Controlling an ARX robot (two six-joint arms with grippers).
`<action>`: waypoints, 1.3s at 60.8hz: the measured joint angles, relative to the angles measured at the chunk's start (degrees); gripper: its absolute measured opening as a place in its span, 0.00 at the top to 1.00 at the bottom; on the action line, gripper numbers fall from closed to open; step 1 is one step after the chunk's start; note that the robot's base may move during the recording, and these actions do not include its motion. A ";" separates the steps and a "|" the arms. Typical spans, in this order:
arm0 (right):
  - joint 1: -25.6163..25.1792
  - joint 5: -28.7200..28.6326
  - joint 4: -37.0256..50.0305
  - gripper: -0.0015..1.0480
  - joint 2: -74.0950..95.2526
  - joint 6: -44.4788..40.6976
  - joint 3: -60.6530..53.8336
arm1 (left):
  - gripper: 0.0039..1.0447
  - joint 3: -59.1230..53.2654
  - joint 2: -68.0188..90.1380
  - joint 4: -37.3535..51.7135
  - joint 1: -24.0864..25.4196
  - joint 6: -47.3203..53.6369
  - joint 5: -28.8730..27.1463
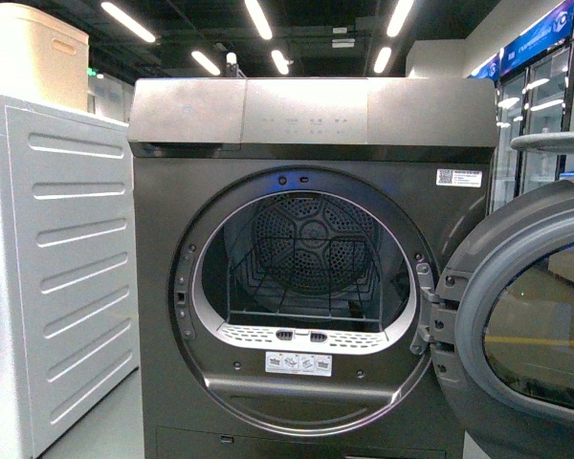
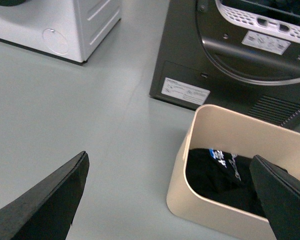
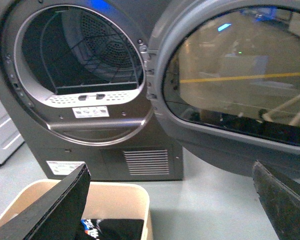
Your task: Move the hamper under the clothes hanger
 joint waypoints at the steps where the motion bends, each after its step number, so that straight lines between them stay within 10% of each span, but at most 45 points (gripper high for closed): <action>1: 0.00 -0.68 2.08 0.08 3.93 0.33 1.62 | 0.06 1.40 3.28 1.46 0.35 0.00 0.26; 34: 7.45 2.75 -3.98 0.08 70.93 1.77 39.41 | 0.06 37.00 68.72 6.14 -8.07 8.17 -0.52; 79: 11.80 6.27 -4.09 0.08 95.36 2.67 51.01 | 0.06 52.72 93.00 7.85 -15.32 4.76 -0.57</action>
